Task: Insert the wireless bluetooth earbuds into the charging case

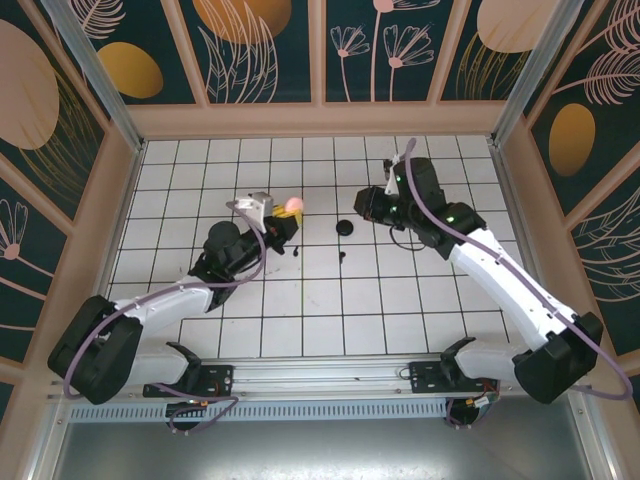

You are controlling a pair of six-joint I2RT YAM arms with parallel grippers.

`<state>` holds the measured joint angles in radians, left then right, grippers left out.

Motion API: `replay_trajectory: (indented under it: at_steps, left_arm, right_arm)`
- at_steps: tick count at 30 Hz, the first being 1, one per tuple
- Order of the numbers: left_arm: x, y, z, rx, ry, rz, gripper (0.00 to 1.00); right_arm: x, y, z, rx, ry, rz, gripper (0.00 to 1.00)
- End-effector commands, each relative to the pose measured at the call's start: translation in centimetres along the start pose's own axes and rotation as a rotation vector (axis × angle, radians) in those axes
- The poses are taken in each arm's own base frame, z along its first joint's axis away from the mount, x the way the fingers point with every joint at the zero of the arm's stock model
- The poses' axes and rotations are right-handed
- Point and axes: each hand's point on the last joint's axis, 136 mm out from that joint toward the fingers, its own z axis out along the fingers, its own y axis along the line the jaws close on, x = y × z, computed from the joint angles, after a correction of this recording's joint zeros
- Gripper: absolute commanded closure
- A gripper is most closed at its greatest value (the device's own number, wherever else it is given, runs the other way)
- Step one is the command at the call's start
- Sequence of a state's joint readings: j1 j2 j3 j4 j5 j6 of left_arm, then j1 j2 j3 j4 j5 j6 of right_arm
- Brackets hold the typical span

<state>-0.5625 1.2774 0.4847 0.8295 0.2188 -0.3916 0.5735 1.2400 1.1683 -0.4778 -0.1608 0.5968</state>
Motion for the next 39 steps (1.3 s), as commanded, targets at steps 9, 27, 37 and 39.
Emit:
replay_trajectory:
  at_steps: [9, 27, 37, 39]
  left_arm:
    - [9.7, 7.1, -3.1, -0.178, 0.28, -0.446, 1.0]
    - [14.6, 11.8, -2.2, -0.269, 0.387, -0.568, 0.77]
    - [15.2, 13.5, -3.2, -0.358, 0.412, -0.567, 0.51]
    - [14.8, 13.9, -3.4, -0.378, 0.402, -0.56, 0.5]
  right_arm:
    - [3.0, -3.8, 5.7, 0.07, 0.078, 0.011, 0.66]
    - [3.9, -9.7, 11.5, 0.332, 0.17, -0.077, 0.35]
    - [3.3, -10.7, 14.2, 0.389, 0.207, -0.102, 0.29]
    - [3.2, -10.8, 14.6, 0.394, 0.216, -0.117, 0.29]
